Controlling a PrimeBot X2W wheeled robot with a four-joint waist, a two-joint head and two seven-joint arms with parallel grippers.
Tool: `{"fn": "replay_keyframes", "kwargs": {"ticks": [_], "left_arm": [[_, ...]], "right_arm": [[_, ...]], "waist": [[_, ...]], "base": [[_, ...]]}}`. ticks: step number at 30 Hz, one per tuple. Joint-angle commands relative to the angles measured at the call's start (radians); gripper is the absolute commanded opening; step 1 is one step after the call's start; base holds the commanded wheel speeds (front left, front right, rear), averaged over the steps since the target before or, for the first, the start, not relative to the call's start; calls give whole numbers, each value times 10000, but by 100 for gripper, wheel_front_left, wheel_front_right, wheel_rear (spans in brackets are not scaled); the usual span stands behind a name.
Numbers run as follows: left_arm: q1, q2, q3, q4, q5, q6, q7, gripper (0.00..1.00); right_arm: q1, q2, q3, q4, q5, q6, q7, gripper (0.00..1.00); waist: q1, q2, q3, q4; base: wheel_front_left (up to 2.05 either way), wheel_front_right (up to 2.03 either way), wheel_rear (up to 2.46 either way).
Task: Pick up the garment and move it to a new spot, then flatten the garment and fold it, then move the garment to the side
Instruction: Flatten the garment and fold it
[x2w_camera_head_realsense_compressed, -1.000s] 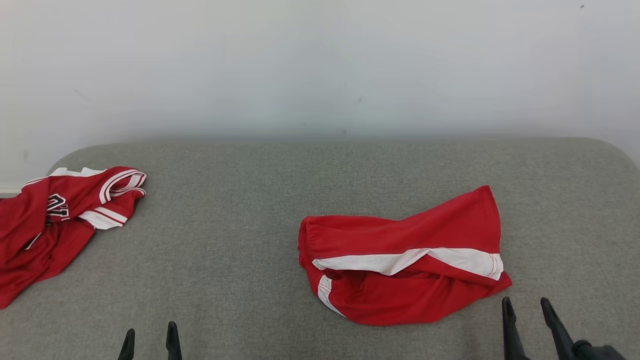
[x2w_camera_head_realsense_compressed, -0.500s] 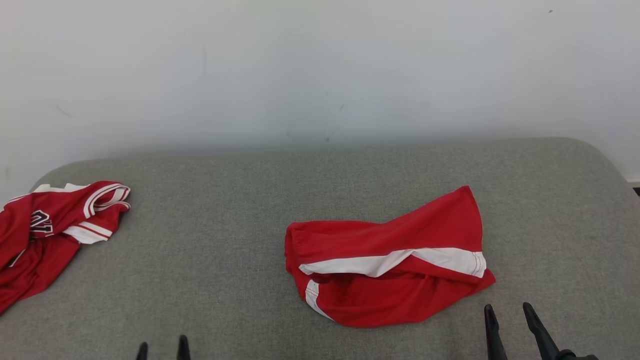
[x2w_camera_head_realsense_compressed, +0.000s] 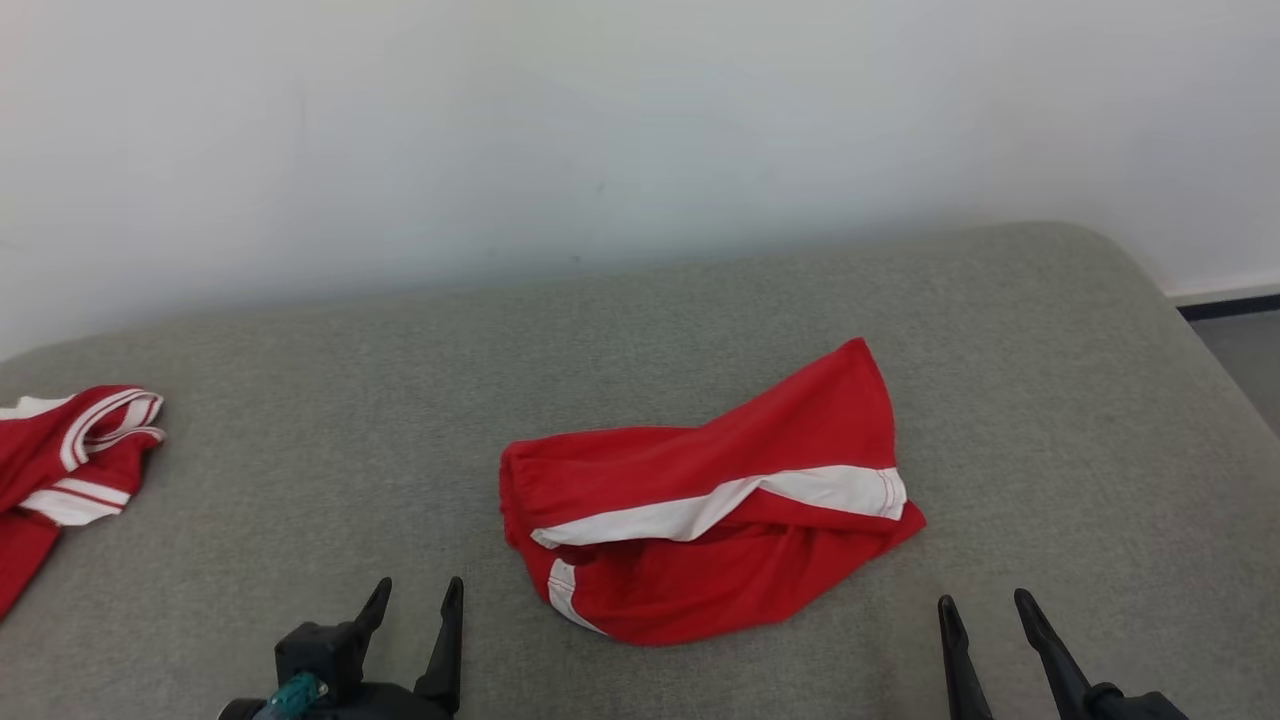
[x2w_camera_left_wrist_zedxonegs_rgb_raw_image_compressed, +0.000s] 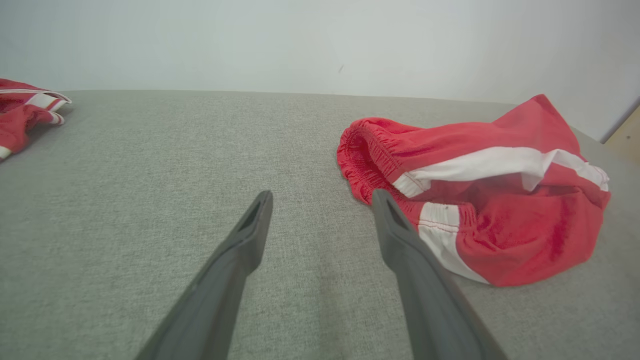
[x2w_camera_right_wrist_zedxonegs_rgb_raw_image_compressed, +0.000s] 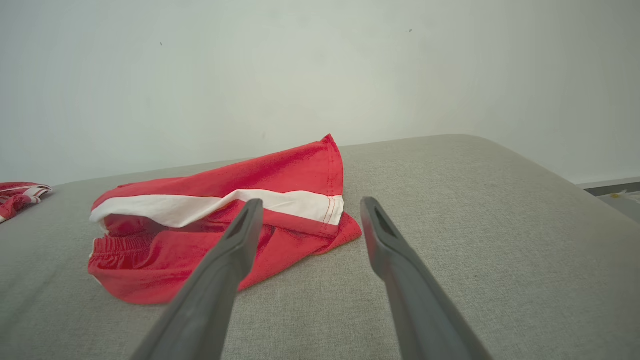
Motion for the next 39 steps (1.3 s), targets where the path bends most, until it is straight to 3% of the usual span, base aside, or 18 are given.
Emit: {"fn": "replay_keyframes", "kwargs": {"ticks": [1,8,15,28,39], "left_arm": [[-242,81,-76,191,-92,-56,-52,100],[-1279,442,-805,994,-775,-49,-182,100],[-1858,748,-1035,1865,-1204,-53,-246,100],[-2741,596,-1509,2726,-1578,-53,-258,100],[-3111,568,-2218,2412,-1936,-54,-262,100]], "right_arm": [[-70,5,-16,-35,6,9,31,100],[-157,7,-20,-129,60,9,47,100],[-243,7,57,-105,134,9,44,100],[-396,6,98,-78,285,9,-43,100],[-489,6,169,30,385,9,-116,100]], "waist": [[-1,0,311,-587],[-1,0,651,-1466],[-1,0,860,-1928],[-1,0,1258,-2005],[-1,0,1308,-2057]], "base": [[0,0,0],[0,0,0],[0,0,0],[0,0,0],[0,0,0]]}}
